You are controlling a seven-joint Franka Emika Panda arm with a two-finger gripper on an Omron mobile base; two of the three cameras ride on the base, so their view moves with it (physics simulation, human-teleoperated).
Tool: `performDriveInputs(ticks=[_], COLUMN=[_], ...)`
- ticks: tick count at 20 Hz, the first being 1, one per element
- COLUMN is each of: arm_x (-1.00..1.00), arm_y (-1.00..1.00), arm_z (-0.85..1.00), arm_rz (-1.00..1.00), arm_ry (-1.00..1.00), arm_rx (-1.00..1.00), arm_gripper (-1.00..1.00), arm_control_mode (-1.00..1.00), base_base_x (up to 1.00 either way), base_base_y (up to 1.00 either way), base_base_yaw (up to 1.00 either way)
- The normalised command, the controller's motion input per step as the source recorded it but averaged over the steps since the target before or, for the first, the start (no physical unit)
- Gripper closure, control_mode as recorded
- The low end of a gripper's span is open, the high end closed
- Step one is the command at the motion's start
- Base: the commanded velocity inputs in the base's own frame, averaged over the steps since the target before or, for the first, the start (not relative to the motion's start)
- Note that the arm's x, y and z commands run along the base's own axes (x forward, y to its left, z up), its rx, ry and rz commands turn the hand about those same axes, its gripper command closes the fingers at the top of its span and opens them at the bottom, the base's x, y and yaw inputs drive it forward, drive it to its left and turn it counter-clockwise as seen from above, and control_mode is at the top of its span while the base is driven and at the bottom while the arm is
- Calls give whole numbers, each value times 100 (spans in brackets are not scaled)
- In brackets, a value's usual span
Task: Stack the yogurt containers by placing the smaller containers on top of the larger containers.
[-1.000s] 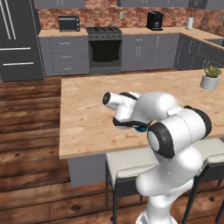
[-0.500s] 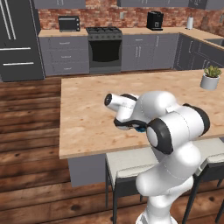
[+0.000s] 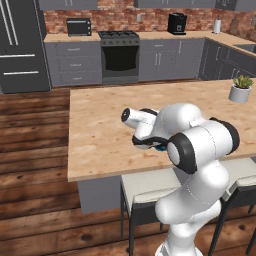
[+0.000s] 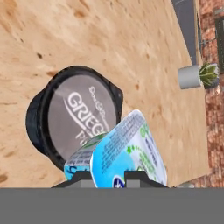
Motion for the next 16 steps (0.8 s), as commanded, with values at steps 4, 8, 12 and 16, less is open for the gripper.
performDriveInputs(ticks=[4,8,12,16], arm_x=[7,13,15,17], arm_y=[-4,0,0,0], arm_z=[0,0,-1,-6], arm_rz=[0,0,0,0], arm_ry=[0,0,0,0], arm_rx=[0,0,0,0], arm_gripper=[100,100,100,100], arm_control_mode=[-100,-100,-100,-100], base_base_x=[0,0,0,0], base_base_y=[0,0,0,0], base_base_yaw=[0,0,0,0])
